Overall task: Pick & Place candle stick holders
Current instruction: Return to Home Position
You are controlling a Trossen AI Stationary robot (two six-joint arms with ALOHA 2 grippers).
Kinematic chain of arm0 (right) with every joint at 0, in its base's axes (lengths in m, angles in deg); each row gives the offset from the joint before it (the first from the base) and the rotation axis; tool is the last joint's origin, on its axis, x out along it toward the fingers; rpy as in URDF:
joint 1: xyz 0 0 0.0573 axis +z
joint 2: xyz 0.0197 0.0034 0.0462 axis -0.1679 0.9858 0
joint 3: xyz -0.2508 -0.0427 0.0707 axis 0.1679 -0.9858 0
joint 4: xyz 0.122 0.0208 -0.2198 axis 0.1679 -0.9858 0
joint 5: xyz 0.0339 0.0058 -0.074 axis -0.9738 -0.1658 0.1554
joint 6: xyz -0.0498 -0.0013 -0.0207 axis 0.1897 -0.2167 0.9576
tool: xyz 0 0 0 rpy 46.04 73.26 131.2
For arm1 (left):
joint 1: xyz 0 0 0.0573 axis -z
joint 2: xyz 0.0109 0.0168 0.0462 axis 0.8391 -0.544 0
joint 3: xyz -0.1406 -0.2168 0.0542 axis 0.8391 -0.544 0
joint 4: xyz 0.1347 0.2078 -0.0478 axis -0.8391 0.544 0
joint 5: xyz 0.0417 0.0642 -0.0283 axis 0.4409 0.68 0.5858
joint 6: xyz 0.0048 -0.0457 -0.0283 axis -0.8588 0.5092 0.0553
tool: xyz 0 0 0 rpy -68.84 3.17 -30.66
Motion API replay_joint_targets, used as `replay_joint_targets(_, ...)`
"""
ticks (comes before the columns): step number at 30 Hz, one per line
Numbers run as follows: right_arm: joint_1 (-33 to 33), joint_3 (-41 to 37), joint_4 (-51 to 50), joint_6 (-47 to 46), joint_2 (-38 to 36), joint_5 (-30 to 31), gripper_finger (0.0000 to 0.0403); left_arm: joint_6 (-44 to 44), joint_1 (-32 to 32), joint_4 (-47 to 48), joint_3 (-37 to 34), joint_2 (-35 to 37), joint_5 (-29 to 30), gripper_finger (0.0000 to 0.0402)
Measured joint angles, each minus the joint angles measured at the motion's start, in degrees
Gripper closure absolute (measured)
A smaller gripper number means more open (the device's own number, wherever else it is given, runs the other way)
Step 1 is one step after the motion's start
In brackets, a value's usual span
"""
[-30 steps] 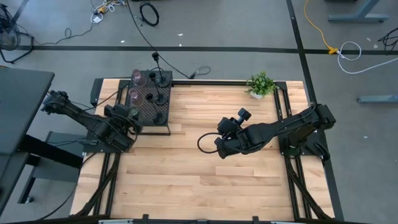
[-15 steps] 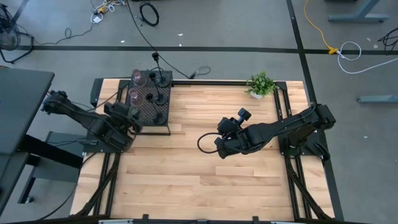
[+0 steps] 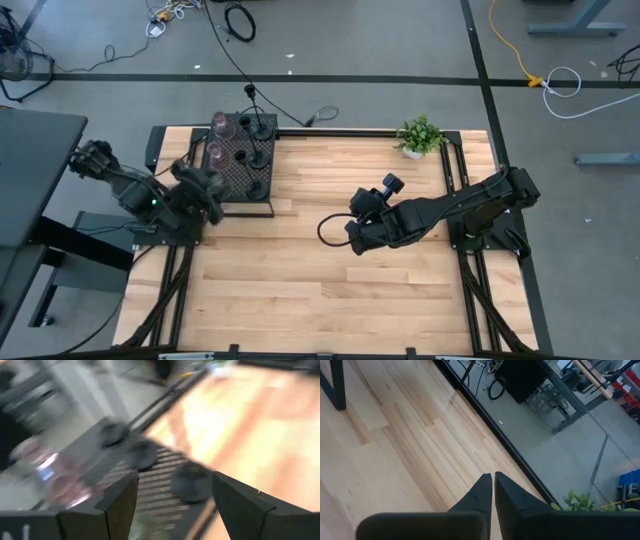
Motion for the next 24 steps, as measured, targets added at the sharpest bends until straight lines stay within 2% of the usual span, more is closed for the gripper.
replay_joint_targets(3, 0.04, 0.00, -0.14, 0.43, -0.02, 0.77, 0.0381, -5.05, 6.29, -5.74, -0.87, -0.10, 0.67, 0.0149)
replay_joint_targets(5, 0.35, 0.00, -0.12, 0.52, -0.02, 0.84, 0.0381, -5.00, 10.39, -7.86, -1.40, -0.15, 3.00, 0.0149)
replay_joint_targets(9, 1.16, 0.00, -0.31, -0.36, -0.02, 1.26, 0.0386, 0.24, 17.76, -7.62, -4.49, 0.15, 15.02, 0.0149)
replay_joint_targets(11, 1.75, 0.00, -0.30, -0.50, -0.02, 1.28, 0.0393, 1.94, 20.64, -7.55, -7.03, 0.63, 18.54, 0.0149)
replay_joint_targets(15, 2.58, -0.04, 0.06, -0.41, -0.71, 0.64, 0.0400, 2.83, 22.65, -7.74, -12.27, 0.70, 18.08, 0.0149)
replay_joint_targets(19, 2.79, -0.04, 1.36, -0.61, -2.16, -0.19, 0.0399, 7.02, 23.98, -8.23, -15.58, 1.81, 25.00, 0.0150)
replay_joint_targets(24, 2.71, -0.04, 4.65, 2.19, -2.89, -0.29, 0.0401, 5.76, 24.62, -12.73, -18.67, 1.79, 24.19, 0.0164)
